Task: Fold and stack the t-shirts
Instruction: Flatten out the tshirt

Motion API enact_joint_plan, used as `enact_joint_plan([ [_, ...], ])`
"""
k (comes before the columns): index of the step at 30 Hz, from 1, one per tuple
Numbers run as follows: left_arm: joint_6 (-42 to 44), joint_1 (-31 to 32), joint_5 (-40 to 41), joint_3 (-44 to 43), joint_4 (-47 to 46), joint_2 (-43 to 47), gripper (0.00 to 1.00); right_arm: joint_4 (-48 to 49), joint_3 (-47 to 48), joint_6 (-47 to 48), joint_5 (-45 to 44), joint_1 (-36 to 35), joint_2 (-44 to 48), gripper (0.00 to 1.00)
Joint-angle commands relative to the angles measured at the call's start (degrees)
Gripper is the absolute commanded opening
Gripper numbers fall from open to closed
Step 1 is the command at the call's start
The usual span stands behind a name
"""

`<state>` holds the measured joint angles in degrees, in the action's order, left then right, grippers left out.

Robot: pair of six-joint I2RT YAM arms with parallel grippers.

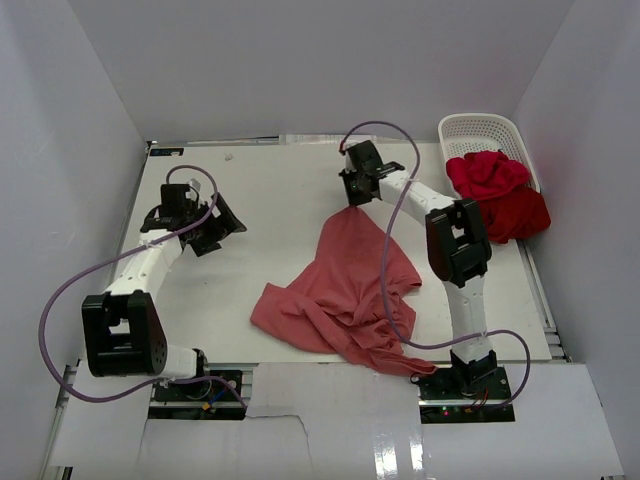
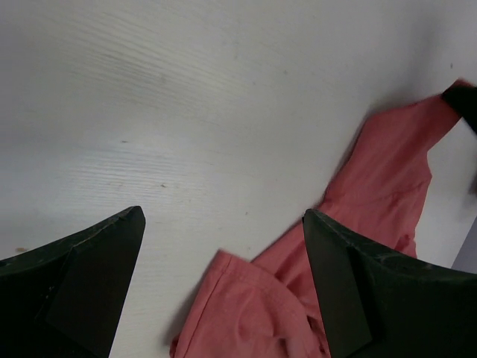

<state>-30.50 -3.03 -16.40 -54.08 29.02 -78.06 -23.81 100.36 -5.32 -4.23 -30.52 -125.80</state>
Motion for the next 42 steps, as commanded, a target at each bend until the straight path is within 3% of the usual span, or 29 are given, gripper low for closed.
enact_joint_plan([
  [1, 4.4, 5.0, -7.7, -2.9, -2.0, -1.7, 0.98, -0.4, 4.2, 1.0, -0.4, 5.7, 9.0, 0.08],
  [10, 8.7, 17.5, -4.8, -14.4, 0.3, -8.1, 0.98, -3.0, 5.2, 3.0, 1.4, 13.2, 19.2, 0.08],
  [15, 10.6, 24.9, -4.9, -22.6, 1.5, -18.3, 0.98, -4.0, 6.1, 3.4, 3.6, 14.4, 20.5, 0.08],
  [20, 12.2, 29.7, 1.1, -34.8, 6.3, -27.0, 0.98, -6.9, 9.8, 3.0, 8.3, 14.4, 21.0, 0.08],
  [26, 13.6, 31.0, 6.2, -42.6, 8.6, -34.6, 0.98, -11.6, 16.4, 1.9, 10.2, 14.3, 21.8, 0.08],
  [31, 12.4, 31.0, 13.1, -55.4, 14.5, -44.7, 0.97, -10.1, 11.2, 2.8, 10.1, 14.3, 22.8, 0.08],
  [34, 11.3, 31.0, 15.0, -61.0, 17.6, -47.8, 0.86, -8.0, 7.2, 2.8, 10.5, 14.3, 23.9, 0.08],
  [42, 13.1, 31.8, 14.1, -67.5, 19.5, -54.7, 0.84, -7.1, 4.6, 2.8, 11.0, 14.3, 24.2, 0.08],
])
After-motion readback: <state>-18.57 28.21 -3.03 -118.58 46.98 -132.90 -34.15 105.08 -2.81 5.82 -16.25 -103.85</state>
